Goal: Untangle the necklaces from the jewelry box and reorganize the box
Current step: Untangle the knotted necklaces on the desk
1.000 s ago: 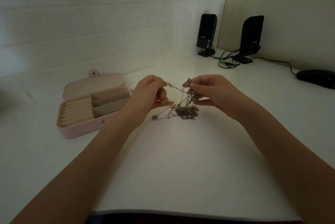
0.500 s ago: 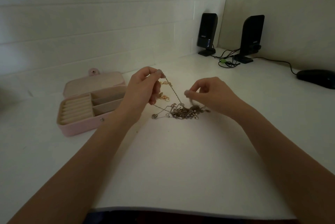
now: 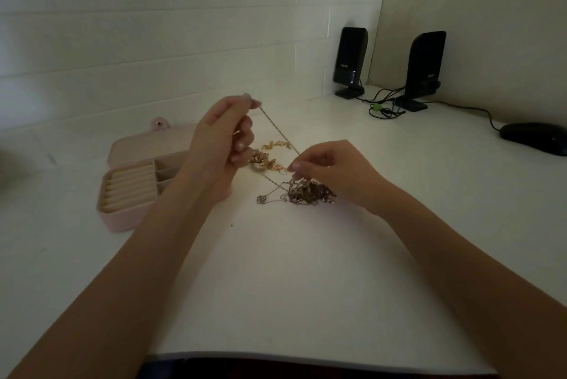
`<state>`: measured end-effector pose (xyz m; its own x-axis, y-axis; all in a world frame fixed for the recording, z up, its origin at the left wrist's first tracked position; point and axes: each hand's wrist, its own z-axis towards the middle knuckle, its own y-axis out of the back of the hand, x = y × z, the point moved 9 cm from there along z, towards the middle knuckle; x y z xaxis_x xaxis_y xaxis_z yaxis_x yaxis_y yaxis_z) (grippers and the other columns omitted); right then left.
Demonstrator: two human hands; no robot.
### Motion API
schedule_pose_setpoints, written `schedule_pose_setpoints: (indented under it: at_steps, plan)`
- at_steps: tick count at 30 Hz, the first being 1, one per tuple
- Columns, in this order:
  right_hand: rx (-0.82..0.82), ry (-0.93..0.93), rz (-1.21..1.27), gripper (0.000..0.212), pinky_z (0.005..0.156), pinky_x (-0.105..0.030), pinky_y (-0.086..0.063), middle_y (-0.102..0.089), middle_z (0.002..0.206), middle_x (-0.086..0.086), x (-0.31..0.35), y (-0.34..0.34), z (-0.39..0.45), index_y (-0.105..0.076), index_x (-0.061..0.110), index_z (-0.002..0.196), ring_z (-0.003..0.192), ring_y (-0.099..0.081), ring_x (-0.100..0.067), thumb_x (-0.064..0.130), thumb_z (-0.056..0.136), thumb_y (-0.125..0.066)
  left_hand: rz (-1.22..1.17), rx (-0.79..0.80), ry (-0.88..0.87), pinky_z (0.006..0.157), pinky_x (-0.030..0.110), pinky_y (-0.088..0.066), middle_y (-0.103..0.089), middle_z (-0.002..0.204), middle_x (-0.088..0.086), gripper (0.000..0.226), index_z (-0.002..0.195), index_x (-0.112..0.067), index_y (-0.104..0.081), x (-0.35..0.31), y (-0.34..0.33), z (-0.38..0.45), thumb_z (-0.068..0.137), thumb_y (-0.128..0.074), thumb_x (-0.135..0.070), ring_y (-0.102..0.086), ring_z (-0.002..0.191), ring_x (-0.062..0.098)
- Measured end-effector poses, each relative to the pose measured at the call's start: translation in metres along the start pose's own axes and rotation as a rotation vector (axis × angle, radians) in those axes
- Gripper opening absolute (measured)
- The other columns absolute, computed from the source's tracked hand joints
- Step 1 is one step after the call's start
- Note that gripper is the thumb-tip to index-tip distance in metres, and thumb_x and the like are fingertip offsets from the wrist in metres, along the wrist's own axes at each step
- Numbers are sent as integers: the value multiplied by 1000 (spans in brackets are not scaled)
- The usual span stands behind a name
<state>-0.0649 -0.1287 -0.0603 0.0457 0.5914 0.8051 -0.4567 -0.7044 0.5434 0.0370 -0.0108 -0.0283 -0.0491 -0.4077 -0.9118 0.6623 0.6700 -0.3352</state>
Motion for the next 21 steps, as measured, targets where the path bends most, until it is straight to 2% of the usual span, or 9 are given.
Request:
schedule_pose_setpoints:
  at_steps: [3, 6, 9, 12, 15, 18, 21]
  plan:
    - [-162, -29, 232, 10, 69, -17, -53, -70, 70, 3, 0, 28, -1, -72, 18, 89, 64, -65, -7, 17, 91, -62, 100, -98, -39, 33, 15, -17, -41, 53, -6, 17, 79, -17, -60, -6, 16, 3, 95, -55, -21, -27, 40, 4]
    - [-265, -68, 398, 13, 67, -23, -56, -62, 63, -1, -5, 48, -3, -71, 12, 94, 57, -62, -12, 16, 93, -59, 248, -177, -82, 34, 14, -21, -41, 50, -5, 16, 77, -17, -64, -5, 20, 2, 92, -60, -21, -28, 38, 4]
    - [-363, -88, 404, 12, 63, -24, -56, -50, 59, -2, -8, 63, -6, -72, 17, 92, 51, -49, -9, 20, 93, -60, 605, -215, -260, 43, 13, -31, -48, 49, -2, 13, 79, -14, -67, -16, 18, -1, 88, -66, -24, -40, 40, 2]
    - [-402, -72, 452, 12, 61, -22, -55, -47, 60, -2, -6, 71, -8, -71, 20, 90, 52, -45, -6, 21, 93, -60, 937, -164, -409, 54, 24, -37, -53, 54, -5, 17, 77, -18, -66, -19, 9, -6, 87, -66, -32, -45, 49, 8]
    - [-430, -48, 477, 12, 61, -23, -55, -47, 59, -1, -3, 75, -10, -70, 19, 90, 50, -45, -5, 20, 94, -59, 1277, -70, -378, 57, 27, -39, -56, 60, -8, 20, 79, -24, -64, -10, -2, -7, 88, -61, -42, -51, 59, 9]
    - [-450, -30, 488, 13, 60, -22, -56, -48, 59, -2, -1, 78, -11, -70, 20, 88, 50, -45, -6, 18, 94, -58, 1433, 23, -321, 58, 19, -36, -62, 70, -10, 23, 82, -28, -68, -2, -8, -7, 86, -61, -49, -54, 70, 8]
    - [-456, -7, 518, 14, 59, -22, -54, -46, 58, -1, 0, 79, -11, -70, 20, 88, 50, -45, -7, 18, 94, -58, 1417, 95, -264, 57, 19, -35, -65, 76, -11, 29, 80, -31, -71, 3, -11, -10, 80, -62, -59, -54, 71, 3]
